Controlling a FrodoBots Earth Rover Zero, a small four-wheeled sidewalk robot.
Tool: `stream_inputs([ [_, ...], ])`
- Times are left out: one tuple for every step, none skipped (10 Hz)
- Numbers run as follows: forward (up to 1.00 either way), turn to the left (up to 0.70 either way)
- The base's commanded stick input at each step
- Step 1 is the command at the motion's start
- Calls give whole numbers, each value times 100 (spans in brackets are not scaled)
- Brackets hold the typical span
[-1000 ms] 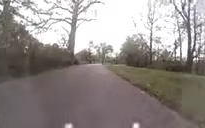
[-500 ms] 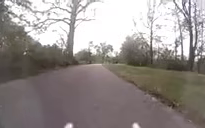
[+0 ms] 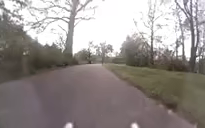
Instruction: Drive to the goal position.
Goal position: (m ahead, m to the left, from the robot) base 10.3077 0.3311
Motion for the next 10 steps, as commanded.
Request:
stream_inputs([
  [100, 0],
  [100, 0],
  [100, 0],
  [100, 0],
  [100, 0],
  [100, 0],
  [100, 0],
  [100, 0],
  [100, 0],
  [100, 0],
])
